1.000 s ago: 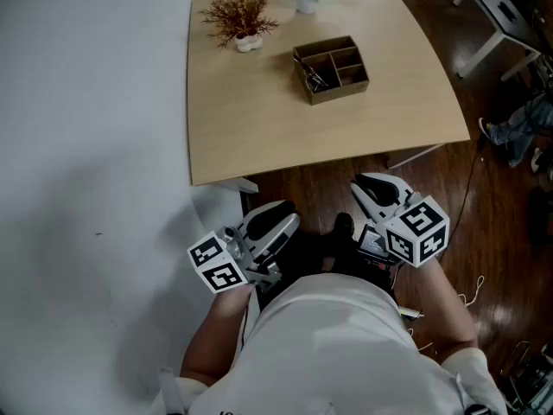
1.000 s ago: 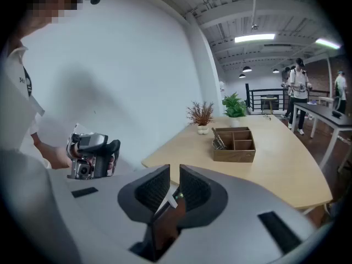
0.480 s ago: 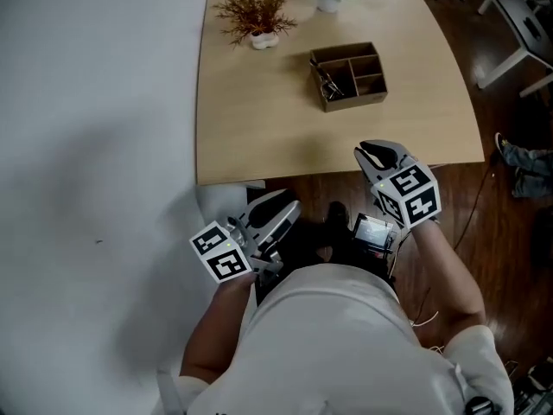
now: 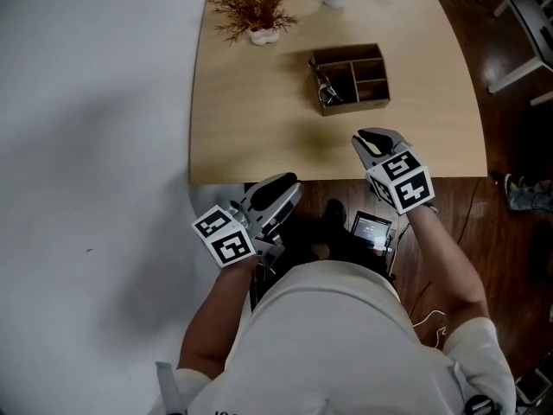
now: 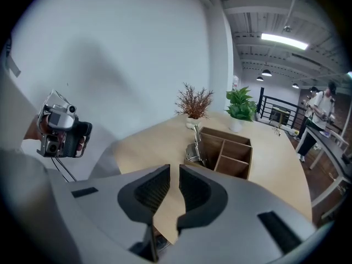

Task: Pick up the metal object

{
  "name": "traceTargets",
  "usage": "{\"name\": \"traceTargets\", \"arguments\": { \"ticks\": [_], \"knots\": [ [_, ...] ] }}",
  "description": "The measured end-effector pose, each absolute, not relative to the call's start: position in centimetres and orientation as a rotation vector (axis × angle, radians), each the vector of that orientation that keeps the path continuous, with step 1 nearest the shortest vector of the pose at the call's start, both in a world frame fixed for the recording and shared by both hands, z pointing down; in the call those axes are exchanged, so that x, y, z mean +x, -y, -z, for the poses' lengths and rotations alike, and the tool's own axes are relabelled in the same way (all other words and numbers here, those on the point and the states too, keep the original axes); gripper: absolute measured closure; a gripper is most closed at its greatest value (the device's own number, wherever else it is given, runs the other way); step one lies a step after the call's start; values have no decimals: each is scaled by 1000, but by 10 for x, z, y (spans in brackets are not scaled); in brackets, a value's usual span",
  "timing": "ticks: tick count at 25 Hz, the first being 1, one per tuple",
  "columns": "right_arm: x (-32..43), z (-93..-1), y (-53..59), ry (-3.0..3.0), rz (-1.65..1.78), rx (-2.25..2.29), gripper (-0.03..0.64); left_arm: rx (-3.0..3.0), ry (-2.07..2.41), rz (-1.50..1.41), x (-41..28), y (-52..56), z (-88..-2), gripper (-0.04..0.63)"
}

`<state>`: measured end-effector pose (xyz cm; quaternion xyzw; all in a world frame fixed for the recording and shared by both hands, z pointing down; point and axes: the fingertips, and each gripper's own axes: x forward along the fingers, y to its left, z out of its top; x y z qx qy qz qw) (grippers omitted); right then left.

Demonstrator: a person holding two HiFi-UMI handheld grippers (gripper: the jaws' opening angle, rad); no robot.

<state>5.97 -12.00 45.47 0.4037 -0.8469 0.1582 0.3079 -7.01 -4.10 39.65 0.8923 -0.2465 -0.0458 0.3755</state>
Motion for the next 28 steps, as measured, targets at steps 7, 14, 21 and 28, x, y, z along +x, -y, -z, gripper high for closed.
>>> {"name": "traceTargets", "arguments": {
  "ticks": [7,14,21,28],
  "knots": [
    [61,-465,152,2224,-357,1056,581,2275,649,80,-51,72,-407,514],
    [55,-480,179,2209,-306,1036,581,2258,642,50,-35,96,-421,514],
    [52,-495,200,2169,-296,1044,581,2246,631,21,-26,113,-432,514],
    [47,-506,217,2131,-221,1037,581,2231,639,-6,-22,128,-441,514]
  ]
}}
